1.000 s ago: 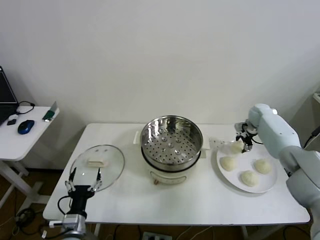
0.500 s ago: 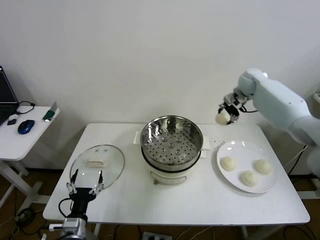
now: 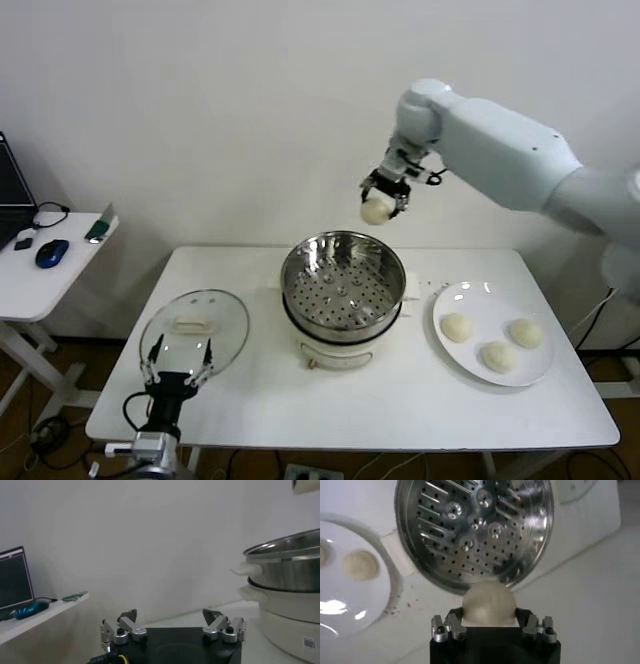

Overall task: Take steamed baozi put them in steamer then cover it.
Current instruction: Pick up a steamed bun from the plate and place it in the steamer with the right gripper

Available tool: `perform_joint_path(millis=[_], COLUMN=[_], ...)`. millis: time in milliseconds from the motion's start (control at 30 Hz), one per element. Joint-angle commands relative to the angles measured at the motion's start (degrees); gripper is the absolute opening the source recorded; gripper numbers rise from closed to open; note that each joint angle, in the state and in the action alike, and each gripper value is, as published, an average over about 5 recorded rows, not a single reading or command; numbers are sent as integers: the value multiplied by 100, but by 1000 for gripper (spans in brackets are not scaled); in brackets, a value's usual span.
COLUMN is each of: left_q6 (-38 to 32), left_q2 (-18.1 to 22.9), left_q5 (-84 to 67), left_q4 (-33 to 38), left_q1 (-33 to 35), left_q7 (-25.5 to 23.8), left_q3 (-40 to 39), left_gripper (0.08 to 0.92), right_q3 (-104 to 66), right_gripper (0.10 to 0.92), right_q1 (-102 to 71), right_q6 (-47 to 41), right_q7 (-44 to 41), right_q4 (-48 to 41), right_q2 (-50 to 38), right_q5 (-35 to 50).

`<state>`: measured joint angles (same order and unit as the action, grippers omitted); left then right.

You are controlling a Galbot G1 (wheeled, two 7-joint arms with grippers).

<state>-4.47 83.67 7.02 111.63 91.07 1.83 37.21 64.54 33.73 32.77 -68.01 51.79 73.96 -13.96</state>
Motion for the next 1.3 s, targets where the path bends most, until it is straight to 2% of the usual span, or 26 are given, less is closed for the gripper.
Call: perform_joint_path(millis=[33,267,733,967,1133,1300], left_q6=[50,84,28,21,17,14], left_q2=[-31,-35,30,40,49,48], left_q5=[37,81,133,145,153,170], left_q4=[147,236,152,123,108,120], left_q1=[24,73,139,142,142,174], left_q7=[-25,-29,-17,-7,0,8], left_q3=[12,-11,-34,-34,-43,-36], left_gripper=[823,823,823,823,823,823], right_q3=[-343,-564,-667,-671,-759,-556], right_gripper=[696,696,709,811,822,823], right_q1=[-860,-1378,-1705,-1649,-1427,-847], right_q6=[793,911,896,801,826,649], right_q7=[274,372,440,453,396,184], right_q4=[59,73,46,61,189,801], right_q2=[708,679,619,586,482,-44], right_q5=[-1982,-2735,-2995,-2987,-2720,-1722])
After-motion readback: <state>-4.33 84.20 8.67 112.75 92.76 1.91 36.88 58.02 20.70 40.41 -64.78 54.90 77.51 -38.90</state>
